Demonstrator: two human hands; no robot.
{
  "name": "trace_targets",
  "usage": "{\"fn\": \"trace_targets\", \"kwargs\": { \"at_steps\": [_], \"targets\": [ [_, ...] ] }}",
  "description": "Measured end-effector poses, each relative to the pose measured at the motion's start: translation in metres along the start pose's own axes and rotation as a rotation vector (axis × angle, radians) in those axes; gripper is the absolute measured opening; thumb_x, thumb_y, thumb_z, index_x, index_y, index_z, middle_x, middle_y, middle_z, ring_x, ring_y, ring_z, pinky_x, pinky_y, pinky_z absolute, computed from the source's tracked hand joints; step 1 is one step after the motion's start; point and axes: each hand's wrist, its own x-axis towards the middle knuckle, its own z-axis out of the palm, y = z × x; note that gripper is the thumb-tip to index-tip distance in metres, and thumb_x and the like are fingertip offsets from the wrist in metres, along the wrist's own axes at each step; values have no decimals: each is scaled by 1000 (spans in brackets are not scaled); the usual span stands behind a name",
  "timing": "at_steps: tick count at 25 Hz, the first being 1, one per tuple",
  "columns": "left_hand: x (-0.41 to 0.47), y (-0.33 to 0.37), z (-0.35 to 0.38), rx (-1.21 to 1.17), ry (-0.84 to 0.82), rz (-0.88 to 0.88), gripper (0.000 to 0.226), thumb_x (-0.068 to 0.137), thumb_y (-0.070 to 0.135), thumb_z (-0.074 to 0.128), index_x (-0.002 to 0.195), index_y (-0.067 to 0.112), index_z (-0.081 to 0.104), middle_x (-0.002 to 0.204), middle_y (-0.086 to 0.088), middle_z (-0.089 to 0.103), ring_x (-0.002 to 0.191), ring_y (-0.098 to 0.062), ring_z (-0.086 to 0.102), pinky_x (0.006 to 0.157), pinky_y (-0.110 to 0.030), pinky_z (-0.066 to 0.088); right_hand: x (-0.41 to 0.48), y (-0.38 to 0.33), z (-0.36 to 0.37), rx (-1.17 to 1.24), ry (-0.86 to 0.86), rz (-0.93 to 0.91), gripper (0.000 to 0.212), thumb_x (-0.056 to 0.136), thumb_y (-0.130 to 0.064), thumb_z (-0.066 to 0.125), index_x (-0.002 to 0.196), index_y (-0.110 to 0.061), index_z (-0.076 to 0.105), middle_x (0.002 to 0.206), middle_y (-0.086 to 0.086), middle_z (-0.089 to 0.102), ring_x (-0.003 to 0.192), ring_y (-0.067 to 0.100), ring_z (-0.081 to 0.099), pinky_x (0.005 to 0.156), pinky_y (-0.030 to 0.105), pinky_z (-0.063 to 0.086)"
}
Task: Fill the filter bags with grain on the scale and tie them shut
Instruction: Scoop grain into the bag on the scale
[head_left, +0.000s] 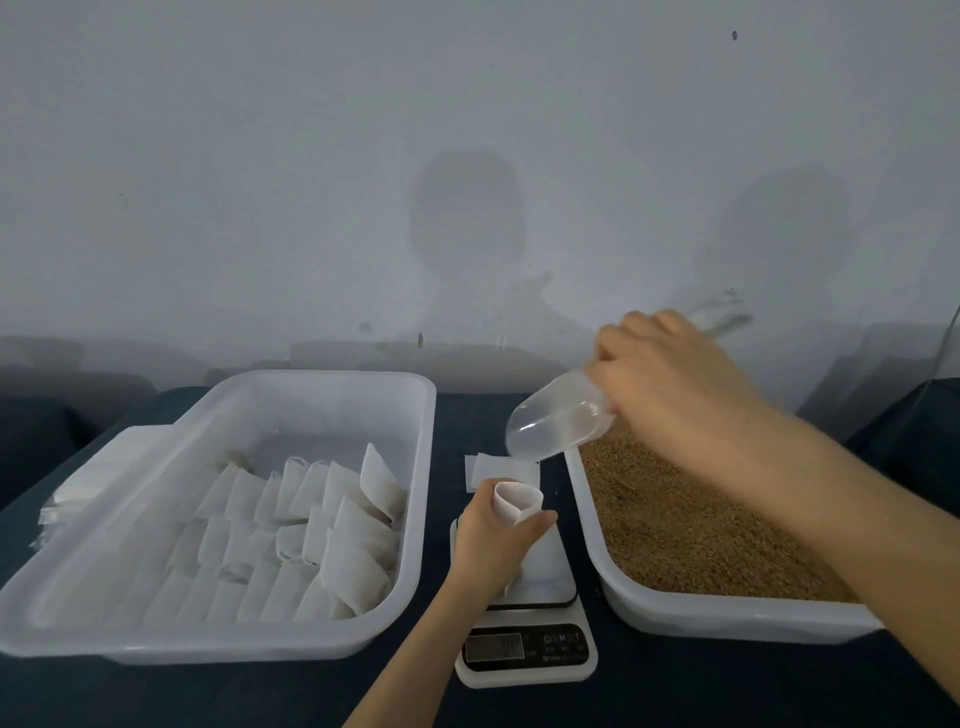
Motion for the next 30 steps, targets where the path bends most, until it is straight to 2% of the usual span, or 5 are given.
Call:
{"fn": "trace_targets", "kwargs": {
  "at_steps": [6, 17, 22, 26, 30],
  "targets": [
    [0, 1, -4, 23, -32, -12, 51, 77, 38, 76, 118, 31, 46, 104, 14, 54, 91, -7, 55, 63, -11, 41, -53, 60, 64, 102, -148, 256, 33, 89, -36, 57, 122, -29, 58, 117, -9, 57, 109, 11, 47, 96, 30, 34],
    [-1, -2, -13, 57, -41, 2, 48, 77, 42, 75, 112, 37, 42, 100, 18, 53, 89, -5, 55, 59, -9, 41, -105, 53, 145, 132, -296, 196, 31, 86, -42, 59, 118, -43, 56, 112, -22, 55, 105, -2, 44, 89, 19, 30],
    [-2, -1, -13, 62, -46, 4, 48, 77, 42, 75, 113, 37, 42, 100, 19, 53, 89, -4, 56, 58, -7, 41, -105, 35, 156, 246, -307, 215, 35, 88, -43, 56, 123, -43, 53, 114, -23, 52, 111, 0, 42, 96, 19, 30],
    [-3, 0, -13, 65, -53, 5, 49, 78, 41, 75, 115, 36, 42, 100, 20, 52, 89, -3, 55, 61, -8, 41, -111, 35, 161, 503, -339, 351, 32, 84, -38, 63, 116, -40, 60, 94, -24, 52, 93, -3, 44, 88, 21, 36],
    [-3, 0, -12, 61, -57, -5, 49, 78, 39, 75, 115, 35, 44, 101, 17, 53, 90, -5, 56, 62, -9, 42, -121, 37, 163, 768, -369, 475, 28, 79, -28, 72, 104, -38, 65, 90, -23, 57, 85, -5, 51, 75, 20, 39]
  ]
}}
